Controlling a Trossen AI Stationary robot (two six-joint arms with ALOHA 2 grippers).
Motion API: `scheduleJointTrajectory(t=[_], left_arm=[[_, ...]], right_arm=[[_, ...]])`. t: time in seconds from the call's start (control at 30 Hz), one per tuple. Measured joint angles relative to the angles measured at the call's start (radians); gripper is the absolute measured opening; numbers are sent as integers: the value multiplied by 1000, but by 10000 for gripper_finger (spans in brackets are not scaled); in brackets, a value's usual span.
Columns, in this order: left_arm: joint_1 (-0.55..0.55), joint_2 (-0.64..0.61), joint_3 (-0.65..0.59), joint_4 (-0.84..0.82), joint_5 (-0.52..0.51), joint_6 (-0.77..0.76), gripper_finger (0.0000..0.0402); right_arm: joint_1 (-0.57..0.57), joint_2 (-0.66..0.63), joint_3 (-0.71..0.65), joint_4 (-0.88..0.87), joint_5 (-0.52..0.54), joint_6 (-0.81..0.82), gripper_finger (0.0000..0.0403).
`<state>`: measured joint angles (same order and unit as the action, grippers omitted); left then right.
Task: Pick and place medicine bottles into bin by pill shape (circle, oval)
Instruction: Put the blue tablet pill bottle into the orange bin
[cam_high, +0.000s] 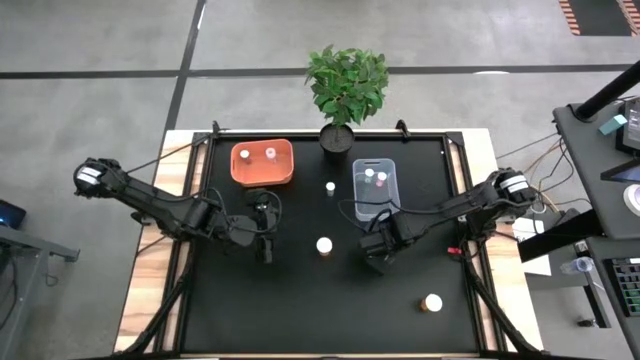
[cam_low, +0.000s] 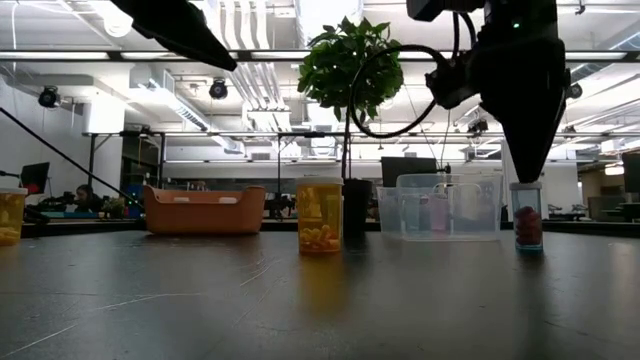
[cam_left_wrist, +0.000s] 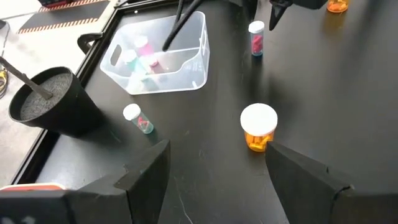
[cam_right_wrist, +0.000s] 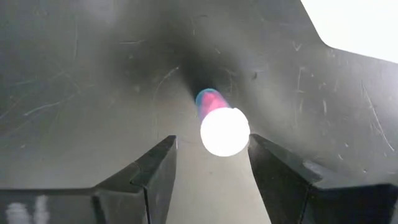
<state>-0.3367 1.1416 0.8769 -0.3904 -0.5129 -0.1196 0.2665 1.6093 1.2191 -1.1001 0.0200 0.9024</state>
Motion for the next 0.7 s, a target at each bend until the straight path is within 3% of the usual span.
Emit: scheduleJointTrajectory(t=[0.43, 0.7], left_arm=[[1, 0, -1, 15, 0, 2, 244], [1, 0, -1, 16, 0, 2, 244]], right_arm=[[0, 57, -12, 37, 9, -50, 189], [0, 50, -12, 40, 9, -50, 132]])
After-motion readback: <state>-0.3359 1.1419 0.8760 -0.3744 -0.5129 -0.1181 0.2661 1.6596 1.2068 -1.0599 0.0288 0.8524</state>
